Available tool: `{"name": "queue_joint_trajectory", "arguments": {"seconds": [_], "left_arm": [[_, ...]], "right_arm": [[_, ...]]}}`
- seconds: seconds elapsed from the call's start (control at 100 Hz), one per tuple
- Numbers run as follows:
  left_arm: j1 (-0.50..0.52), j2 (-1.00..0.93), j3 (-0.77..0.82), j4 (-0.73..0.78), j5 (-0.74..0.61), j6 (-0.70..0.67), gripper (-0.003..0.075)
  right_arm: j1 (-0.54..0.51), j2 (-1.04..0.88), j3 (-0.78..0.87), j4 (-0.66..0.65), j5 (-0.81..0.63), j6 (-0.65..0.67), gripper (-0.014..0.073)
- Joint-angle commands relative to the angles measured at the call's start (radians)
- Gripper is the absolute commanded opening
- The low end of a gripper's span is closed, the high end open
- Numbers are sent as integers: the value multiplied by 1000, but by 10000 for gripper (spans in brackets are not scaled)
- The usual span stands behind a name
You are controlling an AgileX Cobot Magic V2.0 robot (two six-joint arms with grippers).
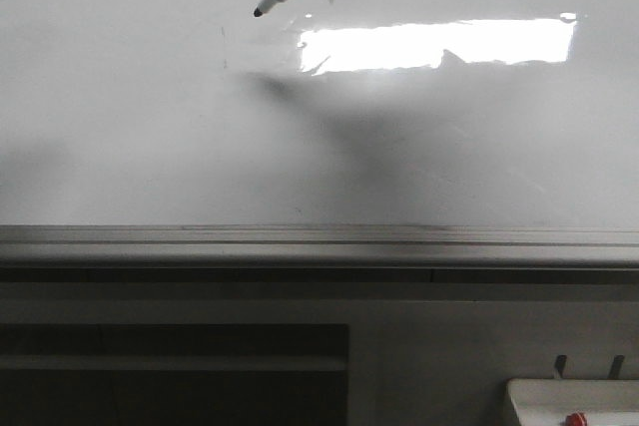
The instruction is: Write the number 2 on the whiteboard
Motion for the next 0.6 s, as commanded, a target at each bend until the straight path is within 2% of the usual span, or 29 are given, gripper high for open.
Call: {"name": "queue_joint_trajectory", "arguments": {"seconds": [0.0, 0.29, 0.59], "left_arm": [[-5, -5, -24, 8, -75, 3, -20], [-5, -5, -24, 8, -75, 3, -20], [-5, -5, -24, 8, -75, 3, -20]], "right_arm": [[-22, 10, -57, -1, -66, -6, -72], [-22, 91, -103, -1, -66, -6, -72], [-22, 93, -103, -17, -71, -6, -72]]}}
